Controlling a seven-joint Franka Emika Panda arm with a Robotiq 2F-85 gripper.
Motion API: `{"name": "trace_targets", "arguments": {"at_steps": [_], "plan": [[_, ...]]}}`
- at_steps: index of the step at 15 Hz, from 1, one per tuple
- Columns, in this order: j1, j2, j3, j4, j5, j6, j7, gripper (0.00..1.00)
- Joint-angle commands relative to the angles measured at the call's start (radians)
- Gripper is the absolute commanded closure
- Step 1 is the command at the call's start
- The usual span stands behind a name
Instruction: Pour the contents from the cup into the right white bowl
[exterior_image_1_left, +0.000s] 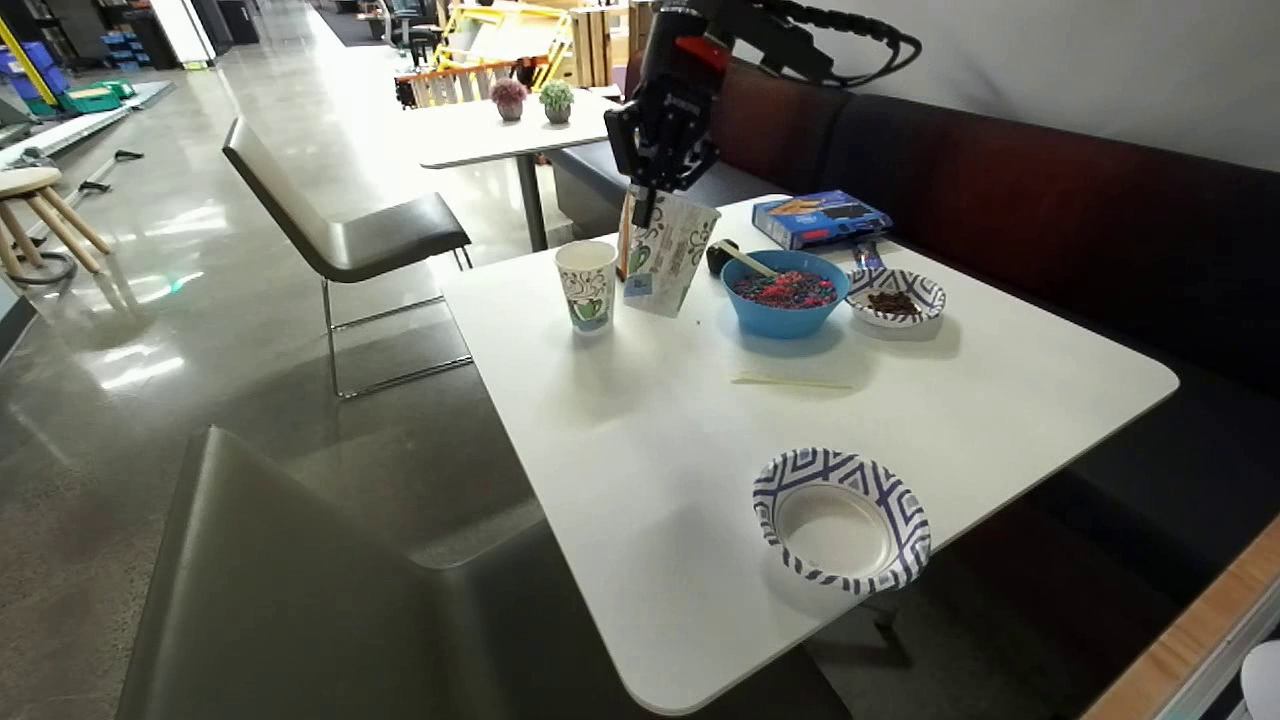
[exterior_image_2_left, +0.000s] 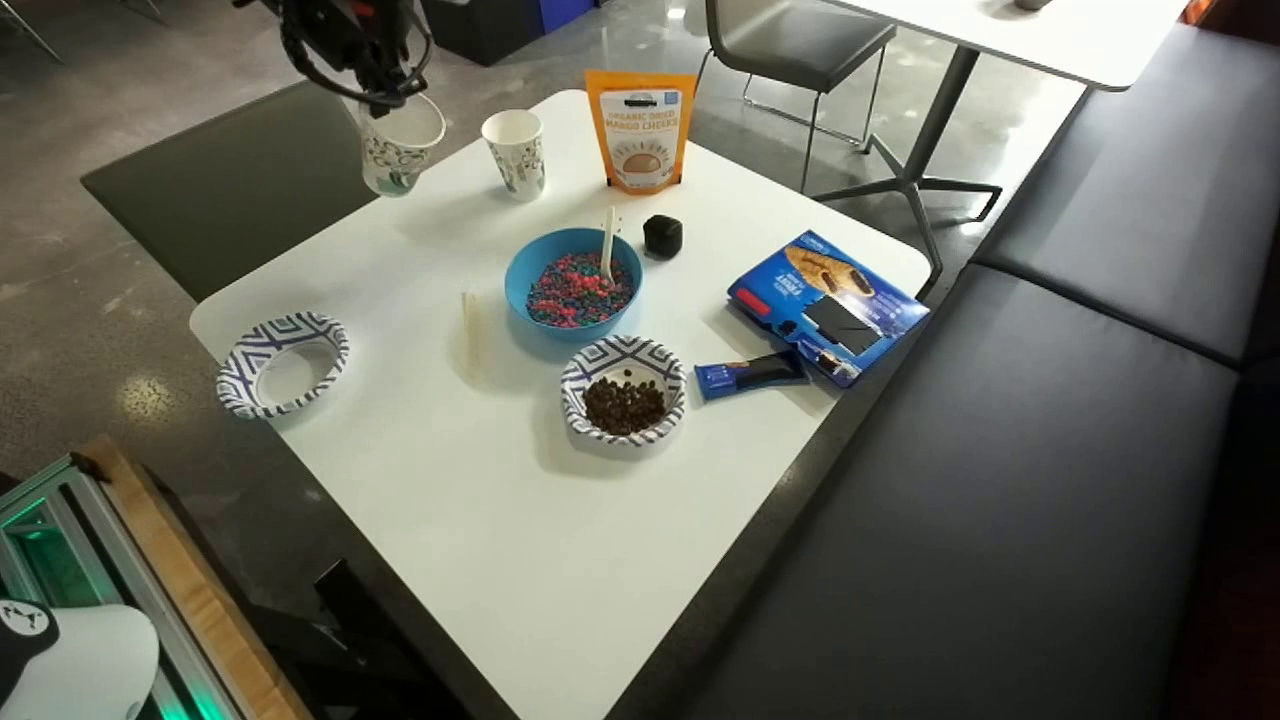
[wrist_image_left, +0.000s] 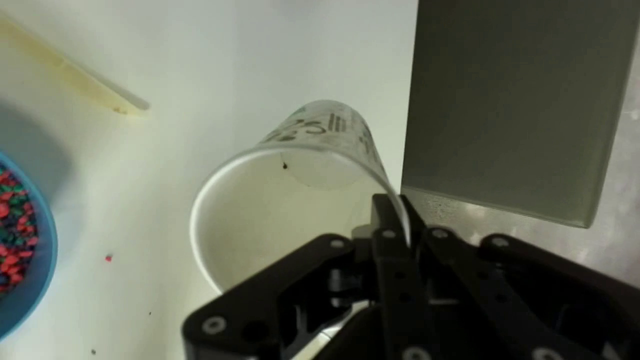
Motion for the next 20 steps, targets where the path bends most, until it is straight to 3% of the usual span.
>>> {"name": "trace_targets", "arguments": {"at_steps": [1, 5, 8, 14, 20], "plan": [[0.044, 0.072, 0.017, 0.133, -0.239, -0.012, 0.118, 0.99], [0.094, 0.143, 0.017, 0.235, -0.489, 0.0, 0.159, 0.99], [0.118, 0.201, 0.017, 0.301, -0.589, 0.044, 0.172, 0.99], [0.151, 0.287, 0.005, 0.382, -0.683, 0.159, 0.172, 0.99], [0.149, 0.34, 0.002, 0.407, -0.669, 0.237, 0.17, 0.99]]}}
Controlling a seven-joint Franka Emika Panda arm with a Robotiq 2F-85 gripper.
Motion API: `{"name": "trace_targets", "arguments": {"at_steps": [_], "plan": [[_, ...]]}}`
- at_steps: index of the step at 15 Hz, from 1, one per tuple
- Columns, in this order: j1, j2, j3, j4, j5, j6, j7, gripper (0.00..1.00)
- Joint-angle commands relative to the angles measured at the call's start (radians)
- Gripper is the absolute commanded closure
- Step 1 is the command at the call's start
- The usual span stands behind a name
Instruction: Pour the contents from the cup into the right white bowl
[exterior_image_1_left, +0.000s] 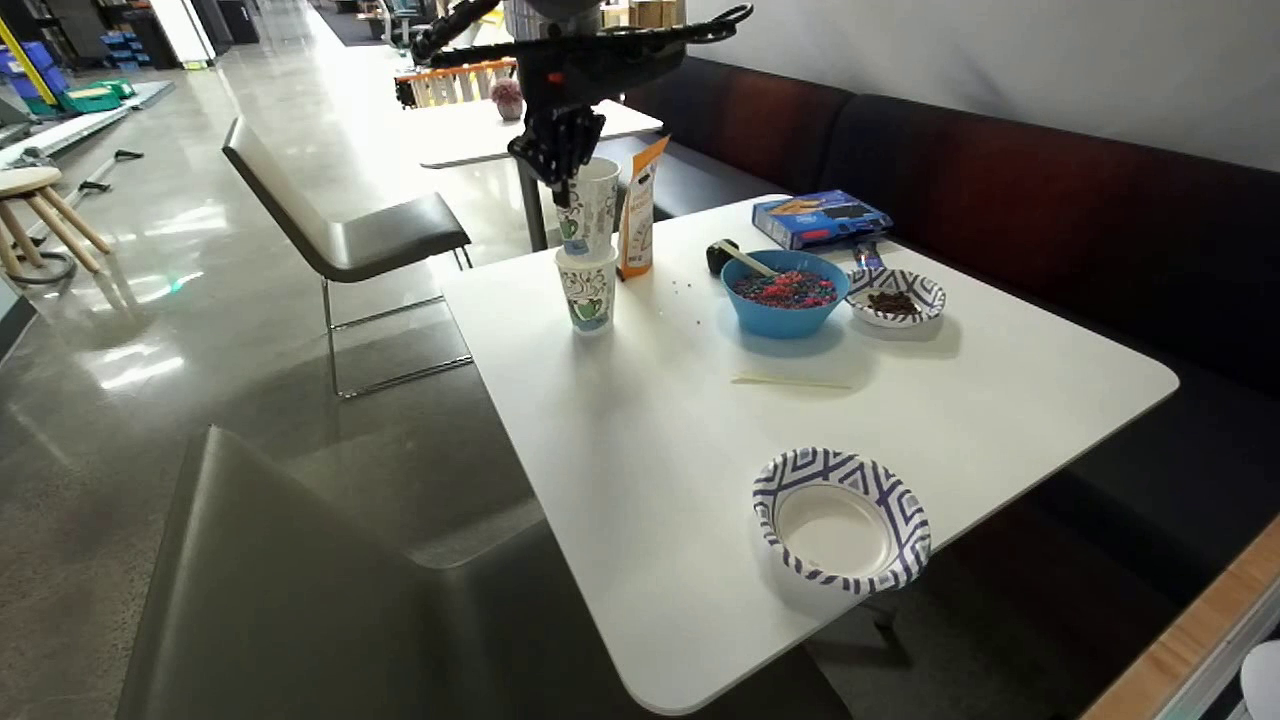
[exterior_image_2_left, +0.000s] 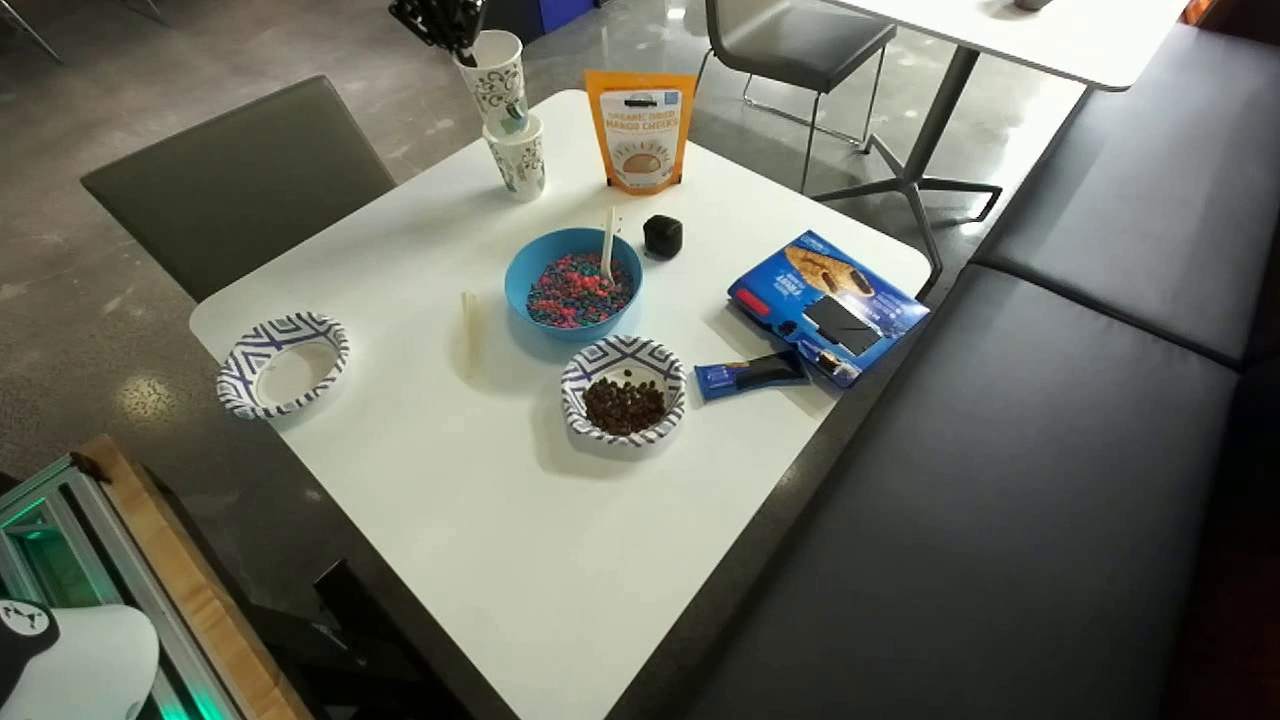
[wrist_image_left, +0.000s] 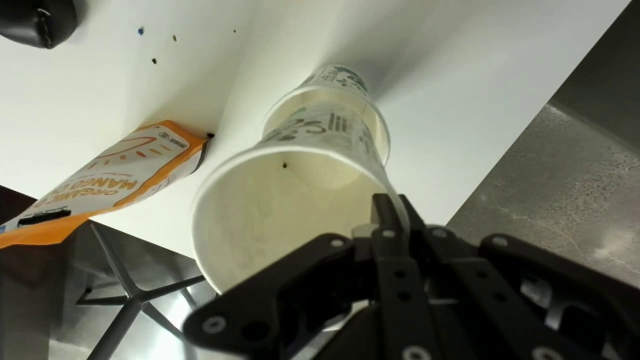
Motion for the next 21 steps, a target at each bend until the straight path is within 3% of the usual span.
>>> {"name": "trace_targets", "arguments": {"at_steps": [1, 3, 6, 12, 17, 21], "plan": [[0.016, 0.041, -0.015, 0.028, -0.023, 0.034, 0.024, 0.71], [0.025, 0.037, -0.017, 0.033, -0.027, 0.001, 0.025, 0.64], [0.033, 0.004, 0.007, 0.039, 0.007, -0.077, 0.029, 0.42], [0.08, -0.112, -0.023, 0.028, -0.042, -0.336, 0.209, 0.0], [0.047, -0.267, 0.004, -0.083, 0.012, -0.526, 0.317, 0.0], [0.01, -0.442, 0.02, -0.286, 0.029, -0.514, 0.287, 0.0]]}}
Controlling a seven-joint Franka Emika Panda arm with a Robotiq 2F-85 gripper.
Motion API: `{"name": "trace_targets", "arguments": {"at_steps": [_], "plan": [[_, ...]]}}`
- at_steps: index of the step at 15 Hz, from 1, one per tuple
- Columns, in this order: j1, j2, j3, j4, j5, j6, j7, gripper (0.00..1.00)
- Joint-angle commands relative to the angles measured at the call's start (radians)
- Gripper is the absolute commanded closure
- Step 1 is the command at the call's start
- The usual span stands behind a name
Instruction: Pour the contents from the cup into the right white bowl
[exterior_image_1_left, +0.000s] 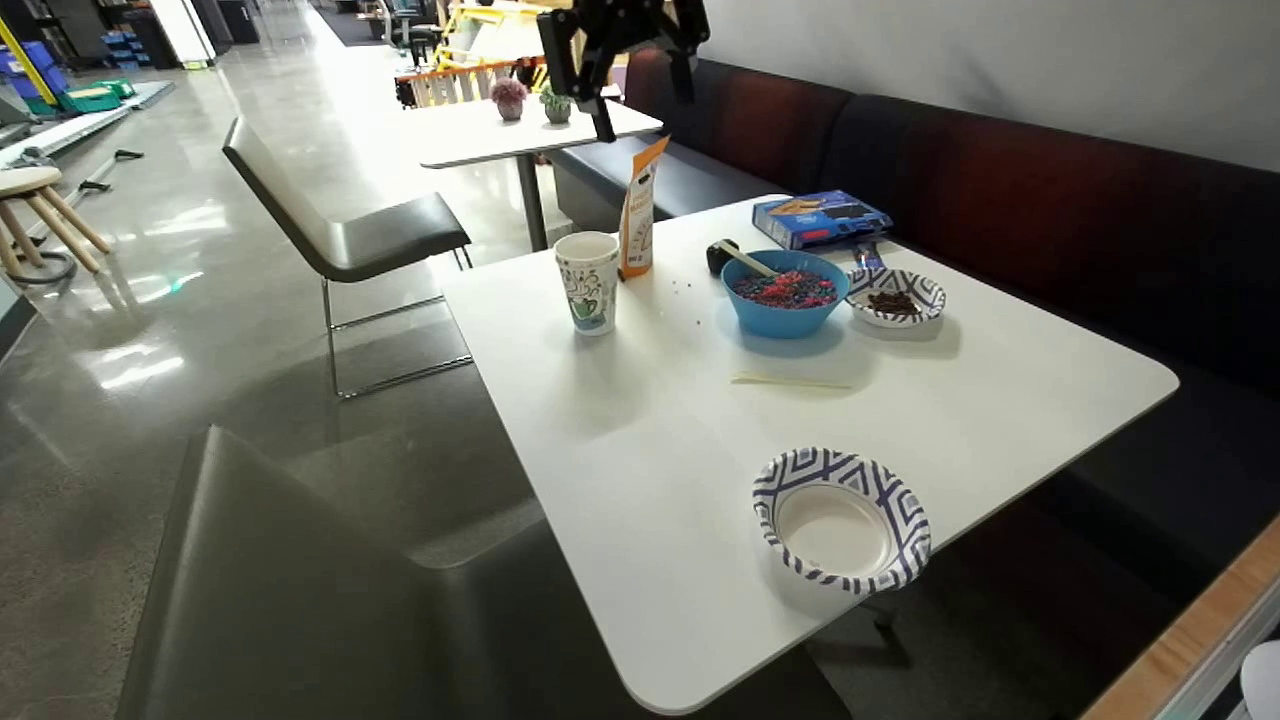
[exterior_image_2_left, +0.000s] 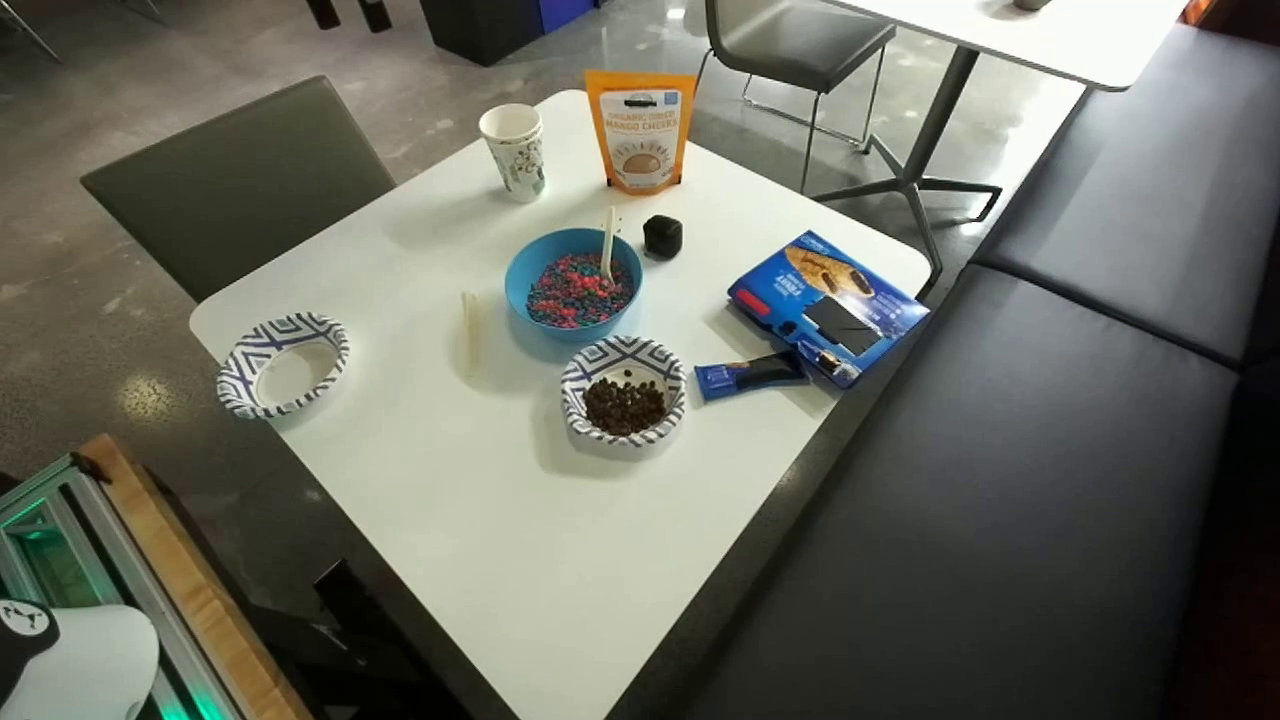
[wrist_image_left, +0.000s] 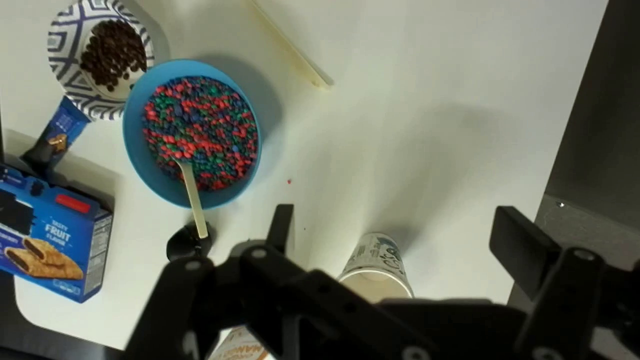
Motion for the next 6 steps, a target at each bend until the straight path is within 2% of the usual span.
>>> {"name": "trace_targets", "arguments": {"at_steps": [1, 3, 6], "plan": [[-0.026, -0.037, 0.025, -0.041, -0.001, -0.005, 0.003, 0.0], [-0.041, -0.104, 0.031, -0.119, 0.003, -0.003, 0.001, 0.0], [-0.047, -0.136, 0.034, -0.155, 0.005, -0.004, 0.001, 0.0]]}}
